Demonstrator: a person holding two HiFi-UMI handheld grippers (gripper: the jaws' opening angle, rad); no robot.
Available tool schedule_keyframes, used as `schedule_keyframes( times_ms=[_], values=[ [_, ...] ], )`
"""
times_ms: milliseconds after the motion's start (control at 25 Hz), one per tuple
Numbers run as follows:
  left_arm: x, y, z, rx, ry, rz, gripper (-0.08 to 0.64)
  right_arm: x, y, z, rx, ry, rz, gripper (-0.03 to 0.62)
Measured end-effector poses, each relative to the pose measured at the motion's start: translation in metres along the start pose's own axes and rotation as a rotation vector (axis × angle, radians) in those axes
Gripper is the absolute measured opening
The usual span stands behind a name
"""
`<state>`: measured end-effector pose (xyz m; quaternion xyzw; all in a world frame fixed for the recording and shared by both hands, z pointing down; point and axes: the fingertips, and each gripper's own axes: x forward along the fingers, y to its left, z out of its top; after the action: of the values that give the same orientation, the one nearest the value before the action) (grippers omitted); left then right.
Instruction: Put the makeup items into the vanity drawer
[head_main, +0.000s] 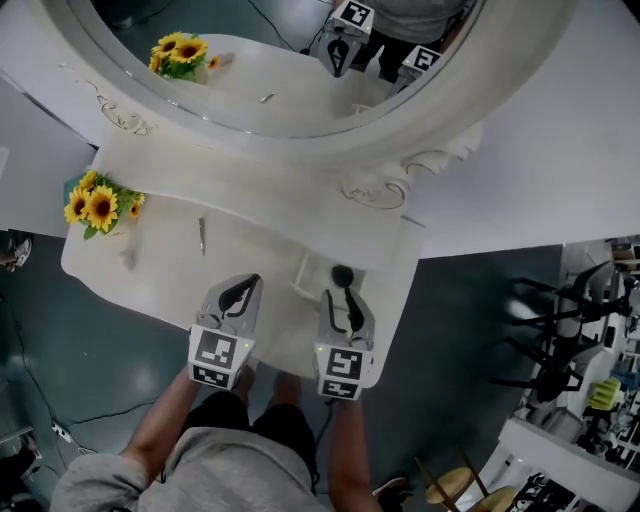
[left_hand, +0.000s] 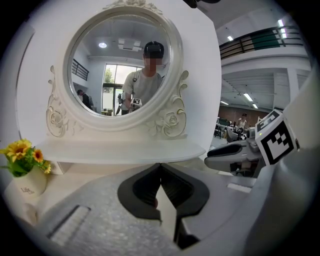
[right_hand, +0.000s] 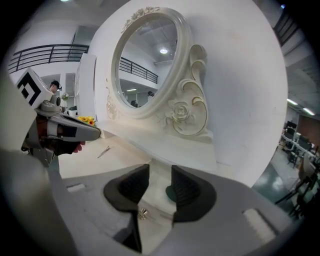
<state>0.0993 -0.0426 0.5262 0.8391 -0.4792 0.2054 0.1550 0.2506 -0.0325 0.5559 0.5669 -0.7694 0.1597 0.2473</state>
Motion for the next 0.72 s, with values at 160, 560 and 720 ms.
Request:
schedule_keyframes(
  times_ms=[160,560,720],
  values=[
    [-0.009,0.002,0.024,0.014,-0.047,0.014,0.011,-0.010,0.001,0.025,-0.017,-0.047,0.005,0.143],
    [-0.047,0.005,0.088,0.039,-0.173,0.071,0.011,-0.052,0.008,0.101,-0.054,-0.204,0.018,0.143],
    [-0.060,0.010,0.108,0.050,-0.221,0.095,0.011,-0.065,0.012,0.129,-0.068,-0.275,0.018,0.118]
  ],
)
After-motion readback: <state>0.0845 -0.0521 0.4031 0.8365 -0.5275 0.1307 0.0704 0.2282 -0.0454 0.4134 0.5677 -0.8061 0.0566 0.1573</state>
